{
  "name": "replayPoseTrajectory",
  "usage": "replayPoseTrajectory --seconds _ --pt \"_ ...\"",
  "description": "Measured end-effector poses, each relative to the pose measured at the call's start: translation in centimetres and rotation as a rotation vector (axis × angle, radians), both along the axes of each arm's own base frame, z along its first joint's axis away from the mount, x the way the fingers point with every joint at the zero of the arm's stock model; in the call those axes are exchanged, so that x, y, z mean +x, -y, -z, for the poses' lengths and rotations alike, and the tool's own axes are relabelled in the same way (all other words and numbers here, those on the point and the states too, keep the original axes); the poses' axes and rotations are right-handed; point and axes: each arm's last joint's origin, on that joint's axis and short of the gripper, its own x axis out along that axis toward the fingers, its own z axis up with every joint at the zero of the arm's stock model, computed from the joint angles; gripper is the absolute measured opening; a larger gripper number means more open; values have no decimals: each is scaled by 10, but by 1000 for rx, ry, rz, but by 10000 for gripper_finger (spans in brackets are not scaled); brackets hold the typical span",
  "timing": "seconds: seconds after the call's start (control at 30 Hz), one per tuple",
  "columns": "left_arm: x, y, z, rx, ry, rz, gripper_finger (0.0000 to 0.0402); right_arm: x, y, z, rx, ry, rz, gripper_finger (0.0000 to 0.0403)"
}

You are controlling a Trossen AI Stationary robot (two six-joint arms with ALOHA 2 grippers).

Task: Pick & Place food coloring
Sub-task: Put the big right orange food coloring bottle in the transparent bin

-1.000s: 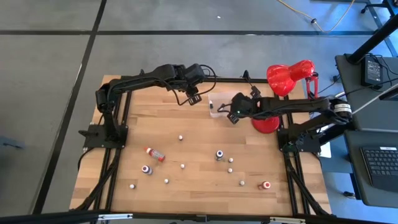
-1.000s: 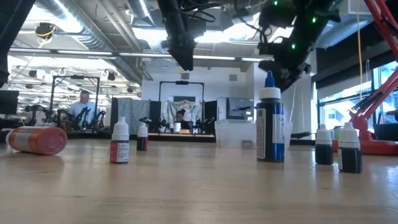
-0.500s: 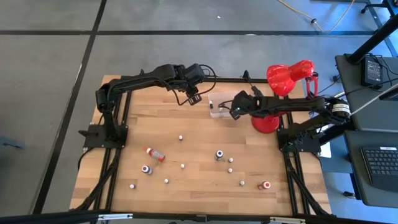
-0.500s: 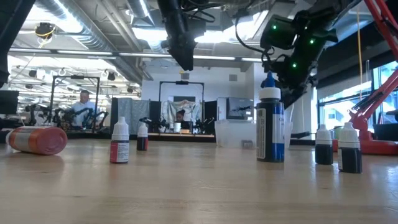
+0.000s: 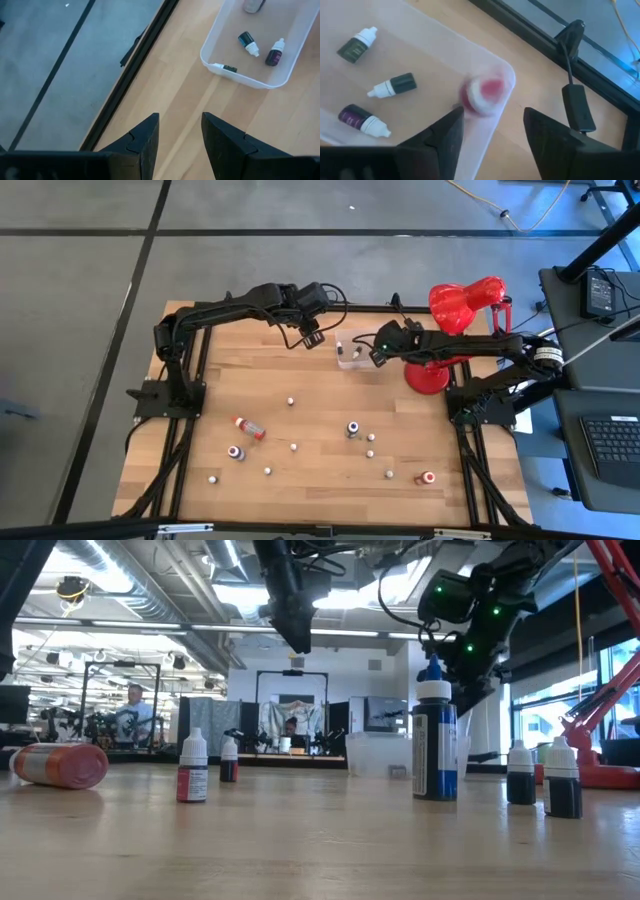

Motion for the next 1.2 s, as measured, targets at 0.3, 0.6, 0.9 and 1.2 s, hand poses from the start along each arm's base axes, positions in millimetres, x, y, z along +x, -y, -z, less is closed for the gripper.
replayPoseTrajectory --seconds 0.3,0.6,0.9,1.2 --pt "0 0 0 -1 2 -3 143 1 3 -1 -16 24 9 219" --pt "0 0 0 -1 1 -4 143 5 -5 -21 16 -3 -33 220" --pt "-1 0 1 -2 -17 4 143 0 -32 -48 193 29 -118 220" --pt "-1 0 1 4 -23 23 143 -7 -90 -59 564 88 -429 220"
